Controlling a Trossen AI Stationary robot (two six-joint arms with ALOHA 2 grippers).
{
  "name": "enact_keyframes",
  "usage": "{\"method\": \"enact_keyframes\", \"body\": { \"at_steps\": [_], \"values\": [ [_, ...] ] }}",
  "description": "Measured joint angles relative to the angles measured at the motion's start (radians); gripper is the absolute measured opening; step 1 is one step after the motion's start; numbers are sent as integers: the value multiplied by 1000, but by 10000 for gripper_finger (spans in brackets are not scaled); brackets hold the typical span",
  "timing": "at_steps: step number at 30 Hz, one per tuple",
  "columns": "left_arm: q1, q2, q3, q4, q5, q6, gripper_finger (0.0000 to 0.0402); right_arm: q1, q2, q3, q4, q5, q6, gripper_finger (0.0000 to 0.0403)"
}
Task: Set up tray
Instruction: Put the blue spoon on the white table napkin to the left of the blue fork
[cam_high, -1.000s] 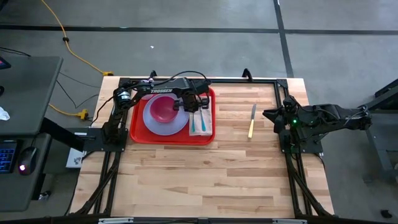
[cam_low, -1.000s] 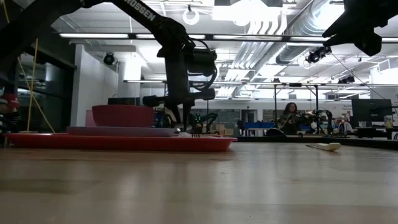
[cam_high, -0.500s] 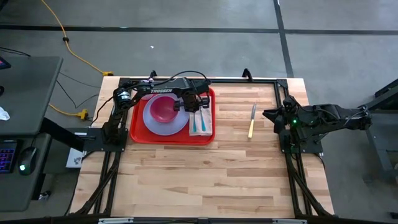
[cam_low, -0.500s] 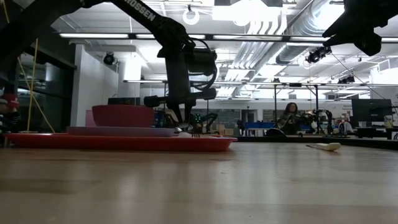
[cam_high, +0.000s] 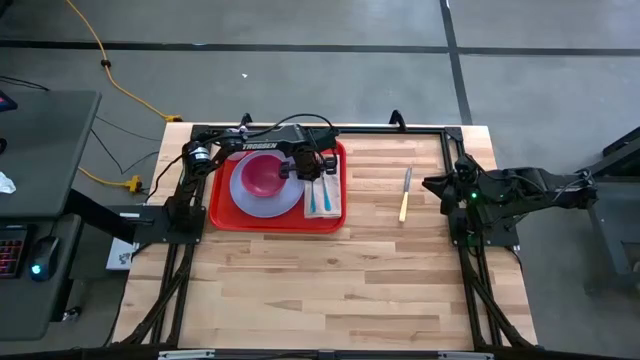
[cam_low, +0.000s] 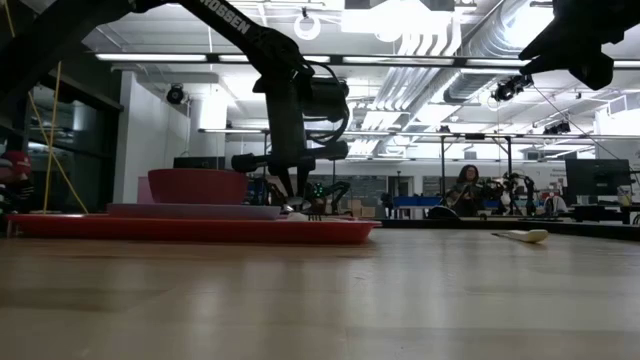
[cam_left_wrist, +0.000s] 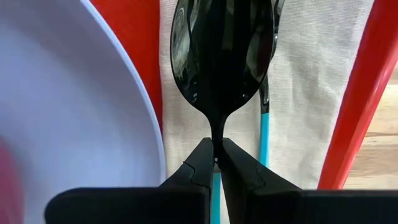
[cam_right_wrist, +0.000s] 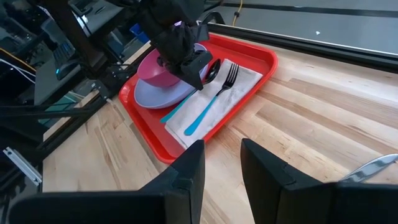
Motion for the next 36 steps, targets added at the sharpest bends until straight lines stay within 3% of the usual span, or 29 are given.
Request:
{"method": "enact_keyframes", "body": {
  "at_steps": [18,36],
  "values": [
    [0,0,0,11,-21,-23,54,0,0,0,0,-9,-11,82],
    [0,0,0,34,-18,-20,165,0,0,0,0,-12,-11,82]
  ]
}}
